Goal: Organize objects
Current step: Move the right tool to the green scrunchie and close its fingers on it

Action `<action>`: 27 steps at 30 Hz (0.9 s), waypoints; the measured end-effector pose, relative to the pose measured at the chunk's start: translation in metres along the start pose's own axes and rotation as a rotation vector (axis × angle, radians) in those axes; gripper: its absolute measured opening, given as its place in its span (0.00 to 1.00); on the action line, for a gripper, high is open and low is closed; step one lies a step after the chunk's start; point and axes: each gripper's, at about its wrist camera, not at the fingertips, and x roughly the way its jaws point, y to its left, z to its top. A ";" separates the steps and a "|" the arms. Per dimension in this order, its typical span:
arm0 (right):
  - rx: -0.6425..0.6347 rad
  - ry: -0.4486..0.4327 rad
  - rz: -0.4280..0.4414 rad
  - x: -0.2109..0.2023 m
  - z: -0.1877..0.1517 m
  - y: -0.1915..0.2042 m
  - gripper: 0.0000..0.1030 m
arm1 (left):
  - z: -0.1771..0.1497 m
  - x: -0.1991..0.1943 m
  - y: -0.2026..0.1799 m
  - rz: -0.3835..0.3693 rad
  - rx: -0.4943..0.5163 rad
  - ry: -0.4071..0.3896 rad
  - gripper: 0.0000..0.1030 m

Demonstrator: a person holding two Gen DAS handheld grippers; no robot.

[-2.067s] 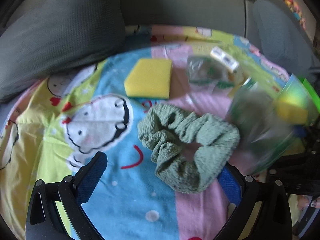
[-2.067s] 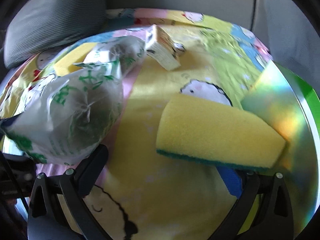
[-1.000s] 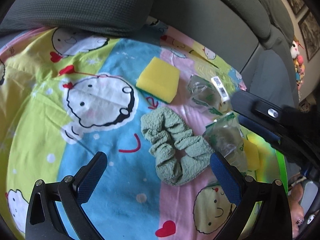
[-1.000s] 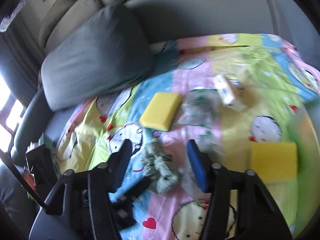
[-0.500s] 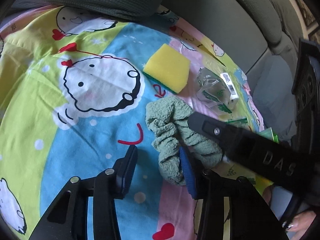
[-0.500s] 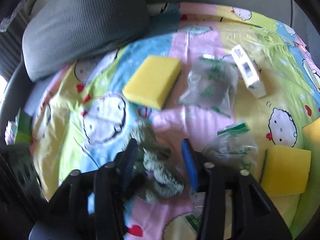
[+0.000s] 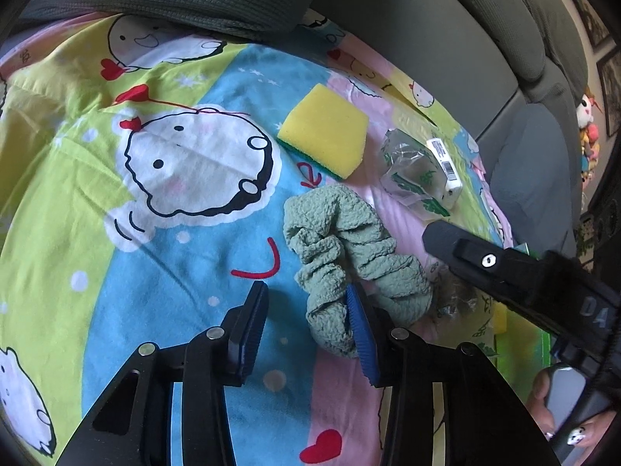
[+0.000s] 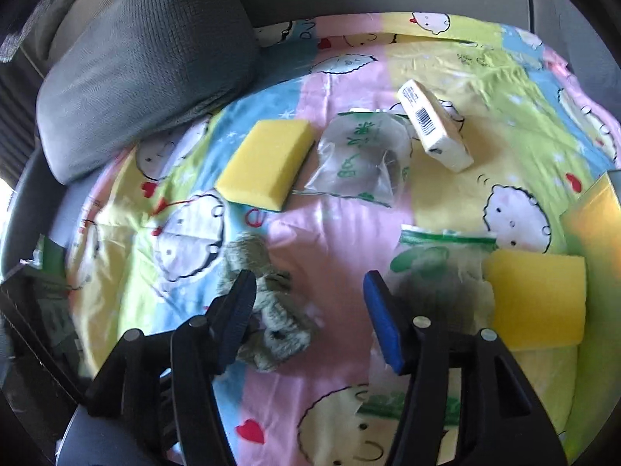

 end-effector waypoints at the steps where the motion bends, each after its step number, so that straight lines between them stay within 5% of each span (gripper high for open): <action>1: -0.005 -0.012 0.019 -0.003 0.000 0.001 0.55 | 0.000 0.000 0.000 0.001 0.001 0.000 0.42; 7: -0.034 0.002 0.103 0.004 0.001 0.016 0.56 | 0.000 0.001 0.001 -0.001 -0.010 -0.001 0.42; 16: -0.059 0.029 0.079 0.016 -0.002 0.022 0.56 | 0.000 0.000 0.001 0.003 -0.006 -0.002 0.42; 24: -0.045 0.002 0.158 0.002 -0.003 0.022 0.56 | 0.003 -0.002 0.006 0.011 -0.015 -0.007 0.42; 27: -0.042 -0.001 0.183 0.003 -0.004 0.024 0.45 | 0.003 -0.003 0.006 0.015 -0.016 -0.013 0.42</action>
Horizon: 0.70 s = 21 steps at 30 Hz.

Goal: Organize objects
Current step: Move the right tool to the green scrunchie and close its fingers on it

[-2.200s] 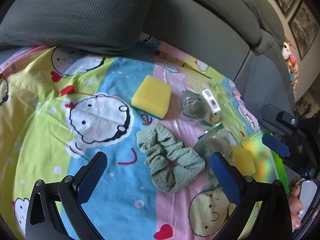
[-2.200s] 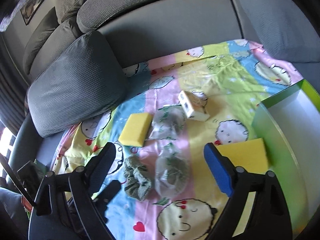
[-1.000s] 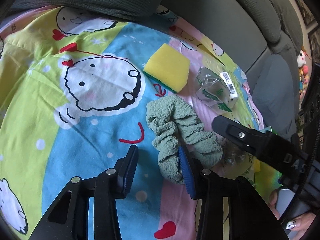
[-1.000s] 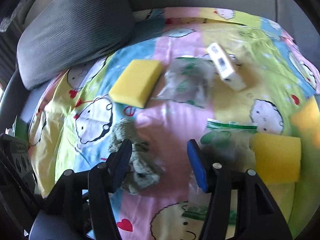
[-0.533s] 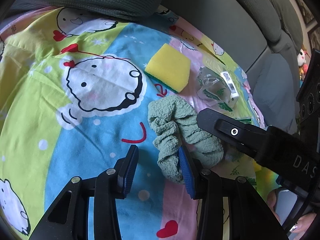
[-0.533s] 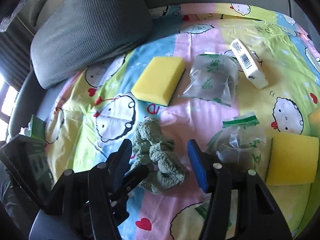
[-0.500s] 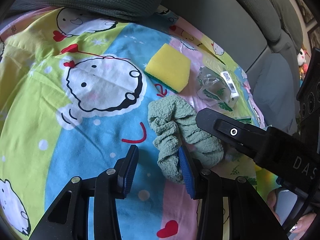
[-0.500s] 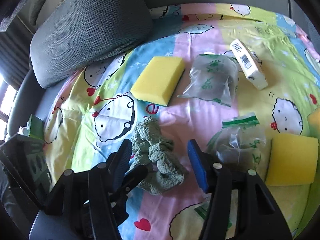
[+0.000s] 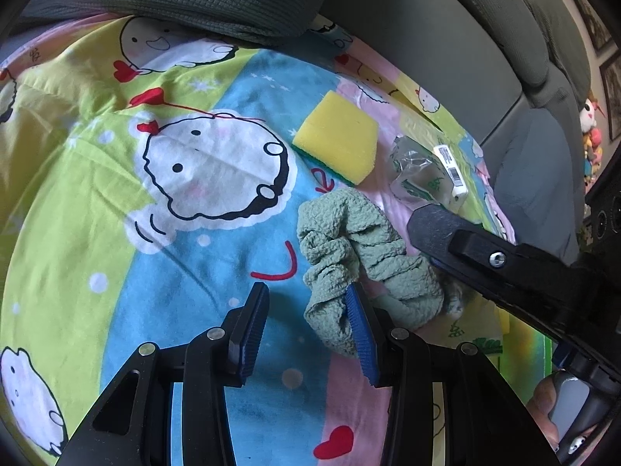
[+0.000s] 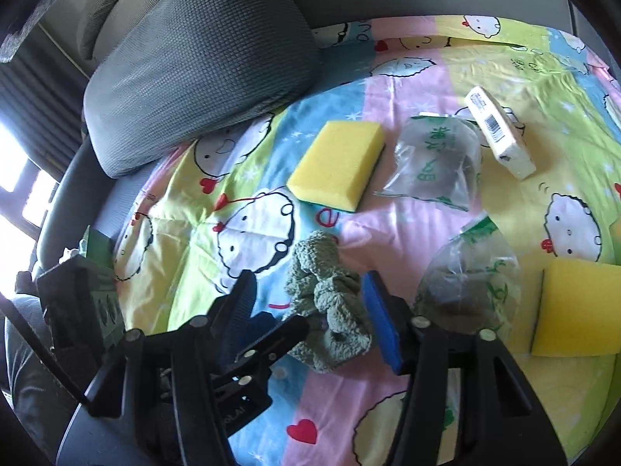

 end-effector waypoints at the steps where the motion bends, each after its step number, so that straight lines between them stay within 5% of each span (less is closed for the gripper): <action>1: -0.001 0.004 -0.002 0.002 0.000 0.000 0.43 | 0.000 0.000 0.000 0.001 0.000 -0.001 0.42; 11: -0.014 0.041 -0.058 0.016 -0.002 -0.001 0.39 | 0.000 0.000 -0.002 0.003 0.024 -0.005 0.36; 14: -0.053 0.057 -0.070 0.022 -0.005 0.003 0.16 | -0.001 -0.003 -0.005 -0.019 0.036 -0.020 0.32; 21: -0.028 0.029 0.001 0.013 -0.010 -0.002 0.08 | -0.004 -0.018 -0.021 -0.067 0.106 -0.092 0.31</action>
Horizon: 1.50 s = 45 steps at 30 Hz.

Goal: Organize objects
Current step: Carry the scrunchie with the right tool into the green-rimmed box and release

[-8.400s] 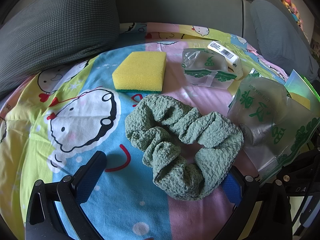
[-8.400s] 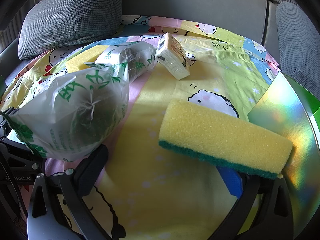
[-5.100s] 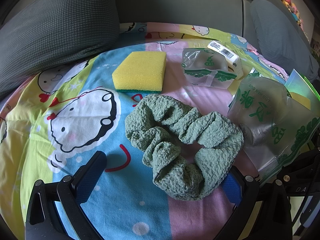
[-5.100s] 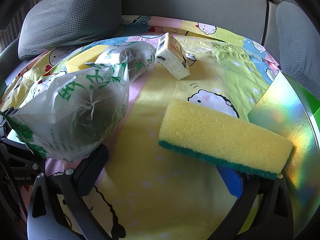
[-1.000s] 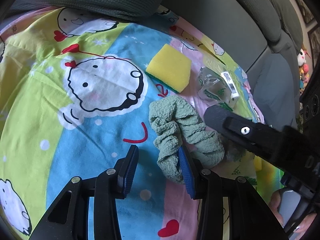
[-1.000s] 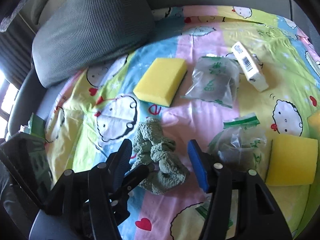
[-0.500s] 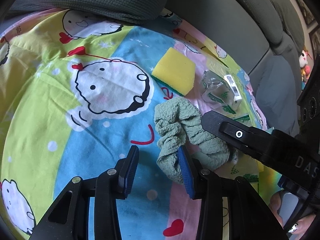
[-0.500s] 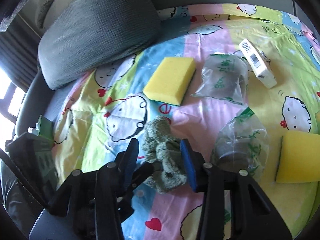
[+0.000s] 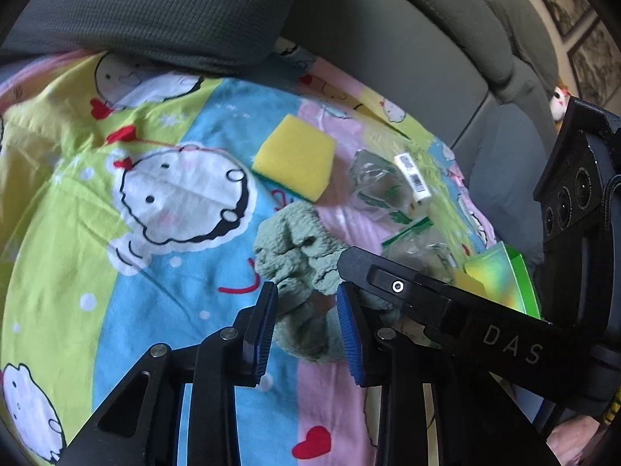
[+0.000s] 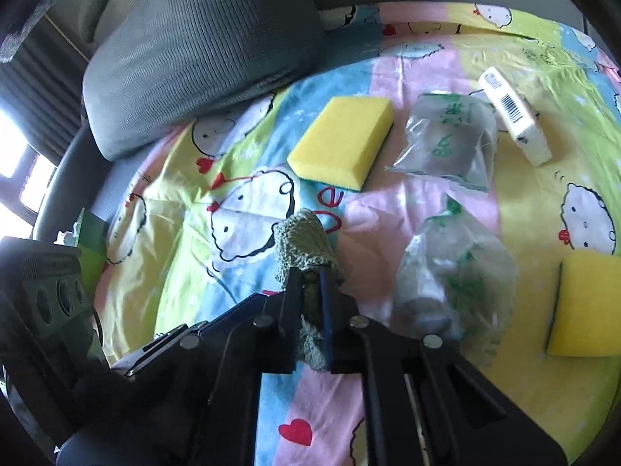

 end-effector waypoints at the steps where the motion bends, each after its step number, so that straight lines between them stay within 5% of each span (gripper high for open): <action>1: 0.004 -0.014 0.010 -0.005 -0.001 -0.001 0.08 | 0.001 -0.003 -0.003 -0.003 0.012 -0.010 0.31; 12: 0.012 -0.268 0.118 -0.102 -0.010 -0.004 0.08 | 0.005 -0.061 -0.078 -0.063 0.227 -0.231 0.31; 24: 0.078 -0.498 0.135 -0.191 -0.034 -0.050 0.08 | -0.006 -0.069 -0.161 -0.119 0.418 -0.285 0.31; 29: 0.117 -0.458 0.177 -0.188 -0.035 -0.069 0.10 | -0.008 -0.062 -0.159 0.011 0.420 -0.259 0.31; 34: 0.147 -0.379 0.217 -0.166 -0.027 -0.067 0.39 | 0.006 -0.061 -0.098 0.089 0.231 -0.193 0.32; 38: 0.117 -0.293 0.243 -0.140 -0.019 -0.048 0.42 | 0.007 -0.056 -0.052 0.197 0.118 -0.145 0.49; 43: 0.065 -0.172 0.125 -0.101 -0.013 -0.023 0.50 | -0.003 -0.031 -0.016 0.001 -0.006 -0.047 0.56; 45: 0.055 -0.132 0.113 -0.086 -0.013 -0.020 0.50 | -0.007 -0.017 -0.015 -0.010 -0.017 0.002 0.56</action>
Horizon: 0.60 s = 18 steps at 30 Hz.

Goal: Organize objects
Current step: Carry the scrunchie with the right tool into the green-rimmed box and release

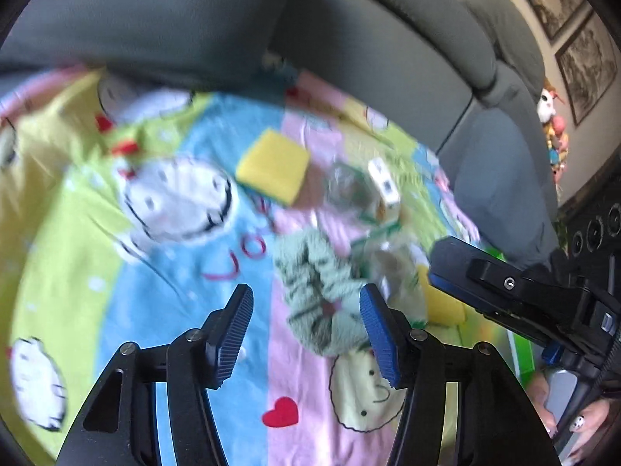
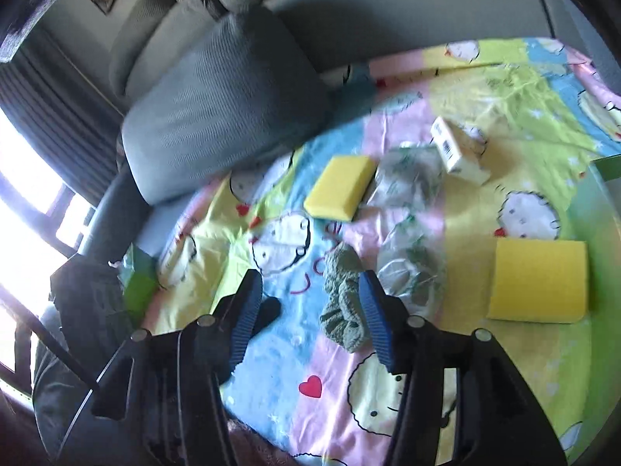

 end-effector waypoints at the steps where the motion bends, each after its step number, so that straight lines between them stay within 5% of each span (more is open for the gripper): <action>1: -0.004 0.025 -0.013 0.007 -0.002 0.000 0.47 | -0.002 0.008 -0.002 0.013 0.000 0.024 0.56; 7: -0.016 0.089 -0.083 0.029 -0.008 -0.007 0.37 | -0.012 0.038 -0.005 0.043 -0.012 0.115 0.56; 12: 0.012 0.152 -0.115 0.048 -0.010 -0.020 0.32 | -0.014 0.044 -0.004 0.040 -0.029 0.094 0.55; 17: -0.003 0.168 -0.197 0.059 -0.012 -0.023 0.24 | -0.016 0.048 -0.010 0.052 0.021 0.090 0.32; 18: -0.001 0.173 -0.197 0.061 -0.013 -0.024 0.15 | -0.017 0.049 -0.011 0.044 0.027 0.096 0.29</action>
